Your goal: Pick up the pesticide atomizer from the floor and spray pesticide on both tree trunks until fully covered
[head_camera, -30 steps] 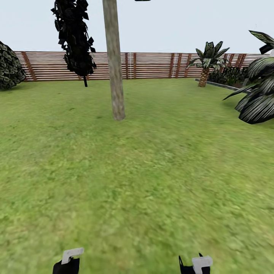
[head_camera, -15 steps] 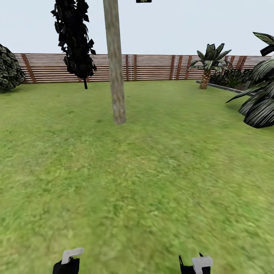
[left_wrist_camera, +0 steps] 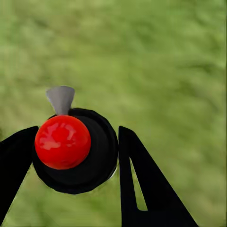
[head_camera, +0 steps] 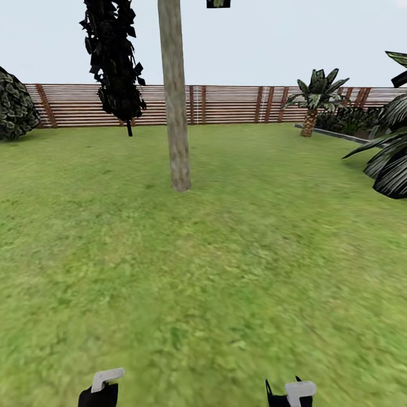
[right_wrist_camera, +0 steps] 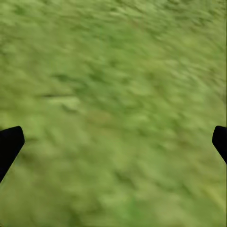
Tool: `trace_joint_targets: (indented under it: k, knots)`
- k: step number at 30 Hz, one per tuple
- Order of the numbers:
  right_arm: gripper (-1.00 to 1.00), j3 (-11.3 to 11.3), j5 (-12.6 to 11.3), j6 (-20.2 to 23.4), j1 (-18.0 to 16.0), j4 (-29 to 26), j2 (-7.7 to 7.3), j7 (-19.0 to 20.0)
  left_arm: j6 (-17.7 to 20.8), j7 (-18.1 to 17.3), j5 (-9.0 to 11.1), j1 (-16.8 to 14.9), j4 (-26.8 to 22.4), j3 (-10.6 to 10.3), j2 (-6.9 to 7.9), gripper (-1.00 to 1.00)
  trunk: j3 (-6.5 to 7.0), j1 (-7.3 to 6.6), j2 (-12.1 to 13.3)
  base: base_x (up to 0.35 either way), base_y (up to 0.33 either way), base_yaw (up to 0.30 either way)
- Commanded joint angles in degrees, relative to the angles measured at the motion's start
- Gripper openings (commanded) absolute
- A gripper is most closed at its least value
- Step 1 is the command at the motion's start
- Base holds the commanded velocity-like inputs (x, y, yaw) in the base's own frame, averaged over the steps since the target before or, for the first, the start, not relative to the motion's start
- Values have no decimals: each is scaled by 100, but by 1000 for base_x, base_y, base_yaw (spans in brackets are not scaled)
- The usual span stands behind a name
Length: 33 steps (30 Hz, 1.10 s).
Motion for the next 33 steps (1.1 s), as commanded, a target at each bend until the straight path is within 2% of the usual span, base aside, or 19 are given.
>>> trace_joint_targets:
  k: [1, 33]
  knots:
    - [100, -2, 61, -7, -3, 4, -2, -54, -21, 9, -10, -6, 7, 6, -1, -100, 1, 2, -2, 335, 81, 112]
    - [100, 5, 70, -7, -3, 9, -9, -46, -22, 7, -10, -2, 7, 6, -1, -100, 9, 2, -2, 335, 56, 5]
